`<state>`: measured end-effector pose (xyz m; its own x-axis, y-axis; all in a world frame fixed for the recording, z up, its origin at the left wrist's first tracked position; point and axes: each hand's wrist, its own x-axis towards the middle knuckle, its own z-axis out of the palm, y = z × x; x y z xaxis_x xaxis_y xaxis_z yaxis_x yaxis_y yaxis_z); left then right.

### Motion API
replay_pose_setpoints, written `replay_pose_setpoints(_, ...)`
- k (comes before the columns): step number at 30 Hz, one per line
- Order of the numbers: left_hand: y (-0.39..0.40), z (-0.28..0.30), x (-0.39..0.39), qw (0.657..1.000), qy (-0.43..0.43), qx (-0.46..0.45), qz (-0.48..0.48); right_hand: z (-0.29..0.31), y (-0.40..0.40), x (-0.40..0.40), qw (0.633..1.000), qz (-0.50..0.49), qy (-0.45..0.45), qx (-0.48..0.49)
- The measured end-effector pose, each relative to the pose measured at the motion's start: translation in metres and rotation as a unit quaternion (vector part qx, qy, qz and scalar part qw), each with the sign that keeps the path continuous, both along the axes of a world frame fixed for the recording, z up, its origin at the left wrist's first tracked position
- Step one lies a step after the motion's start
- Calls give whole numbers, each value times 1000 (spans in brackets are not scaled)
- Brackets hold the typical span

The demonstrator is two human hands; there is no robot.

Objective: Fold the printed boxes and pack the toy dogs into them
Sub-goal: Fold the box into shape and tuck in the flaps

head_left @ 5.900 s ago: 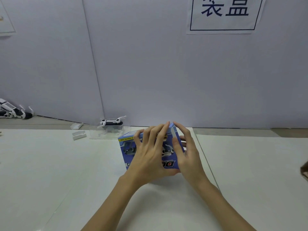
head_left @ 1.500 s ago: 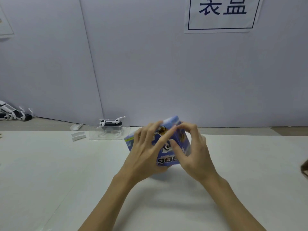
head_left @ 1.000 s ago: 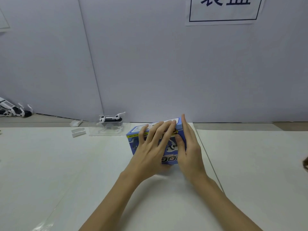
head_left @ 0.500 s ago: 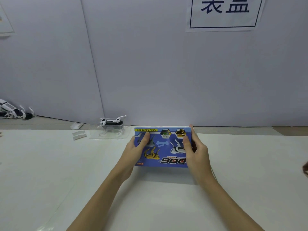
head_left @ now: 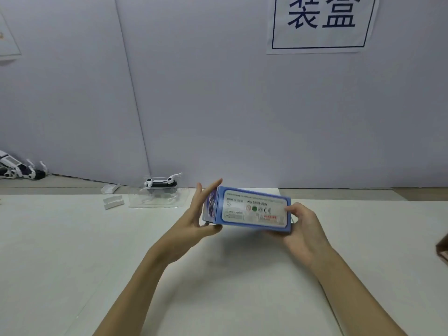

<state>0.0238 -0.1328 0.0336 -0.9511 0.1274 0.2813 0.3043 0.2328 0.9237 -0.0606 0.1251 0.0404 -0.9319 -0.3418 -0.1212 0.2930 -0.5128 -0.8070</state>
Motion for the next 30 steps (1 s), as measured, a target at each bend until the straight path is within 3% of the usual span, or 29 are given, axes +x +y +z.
replay_pose_setpoints(2, -1, -2, -2, 997, -36, 59, -29, -1, -2, -3, 999, -46, 27, -6)
replay_pose_setpoints(4, 6, -1, -3, 993, -4, 111, 35, -2, -3, -3, 996, -72, 44, 11)
replay_pose_setpoints(6, 13, 3, -5, 958, 26, 271, 96, -4, -5, -3, 994, -75, 46, 57)
replay_pose_setpoints(8, 18, 6, -4, 931, 58, 331, 144, -3, -7, -2, 993, -32, 62, 96)
replay_pose_setpoints(11, 14, 5, -4, 930, 67, 334, 137, 0, -6, -2, 992, 67, 66, 79)
replay_pose_setpoints(14, 14, 3, 1, 945, 33, 309, 105, -1, -6, -3, 986, 75, 133, 72)
replay_pose_setpoints(18, 24, 2, 0, 968, 38, 206, 137, -2, -16, 6, 969, 12, 212, 127)
replay_pose_setpoints(23, 22, -3, -9, 971, -25, 164, 170, -3, -18, 7, 971, -86, 218, 52)
replay_pose_setpoints(26, 36, -9, -15, 959, 15, 207, 195, -3, -19, 5, 978, -81, 188, 26)
replay_pose_setpoints(30, 36, -12, -19, 911, 30, 305, 276, -6, -12, -1, 955, -58, 251, 145)
